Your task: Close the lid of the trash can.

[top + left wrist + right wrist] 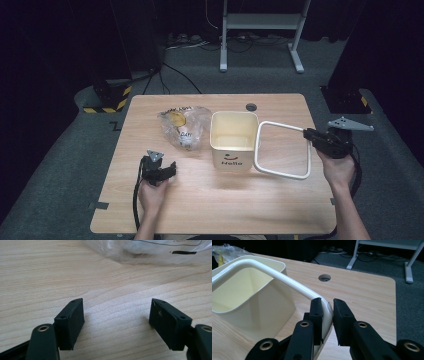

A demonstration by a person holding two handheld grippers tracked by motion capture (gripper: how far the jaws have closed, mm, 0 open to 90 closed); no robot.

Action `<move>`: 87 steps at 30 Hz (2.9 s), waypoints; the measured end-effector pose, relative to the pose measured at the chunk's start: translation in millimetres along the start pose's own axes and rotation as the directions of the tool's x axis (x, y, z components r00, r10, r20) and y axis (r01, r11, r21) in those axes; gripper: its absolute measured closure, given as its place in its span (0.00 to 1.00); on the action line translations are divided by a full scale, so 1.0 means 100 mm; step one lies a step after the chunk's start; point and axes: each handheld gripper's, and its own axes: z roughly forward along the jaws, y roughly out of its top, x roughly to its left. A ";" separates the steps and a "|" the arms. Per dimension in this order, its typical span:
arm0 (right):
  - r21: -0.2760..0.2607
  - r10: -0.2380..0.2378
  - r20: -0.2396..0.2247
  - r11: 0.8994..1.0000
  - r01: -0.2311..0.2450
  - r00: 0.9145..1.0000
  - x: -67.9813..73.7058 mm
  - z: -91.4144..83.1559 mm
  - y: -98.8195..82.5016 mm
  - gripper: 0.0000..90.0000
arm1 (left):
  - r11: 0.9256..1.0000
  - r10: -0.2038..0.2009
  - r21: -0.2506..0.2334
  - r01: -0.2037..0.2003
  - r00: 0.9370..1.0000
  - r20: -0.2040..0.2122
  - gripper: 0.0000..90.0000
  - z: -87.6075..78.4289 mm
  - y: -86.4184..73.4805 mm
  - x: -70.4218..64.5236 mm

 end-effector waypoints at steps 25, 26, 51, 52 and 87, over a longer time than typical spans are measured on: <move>0.032 -0.018 -0.040 0.999 0.020 0.999 0.17 0.24 0.25 0.87 | 1.000 0.003 0.003 -0.003 1.000 0.001 0.31 0.00 0.00 0.00; 0.032 -0.019 -0.042 0.999 0.020 0.999 0.18 0.24 0.26 0.87 | 1.000 -0.001 0.000 0.001 1.000 0.001 0.31 0.00 0.00 0.00; 0.053 -0.023 -0.086 0.998 0.028 0.996 0.31 0.52 0.45 0.88 | 1.000 0.004 0.003 -0.004 1.000 0.000 0.31 0.00 0.00 0.00; 0.055 -0.022 -0.086 0.998 0.026 0.996 0.32 0.54 0.46 0.88 | 1.000 0.003 0.003 -0.003 1.000 0.001 0.31 0.00 0.00 0.00; 0.054 -0.042 -0.105 0.997 0.047 0.994 0.45 0.73 0.63 0.88 | 1.000 0.003 0.002 -0.003 1.000 0.001 0.31 0.00 0.00 0.00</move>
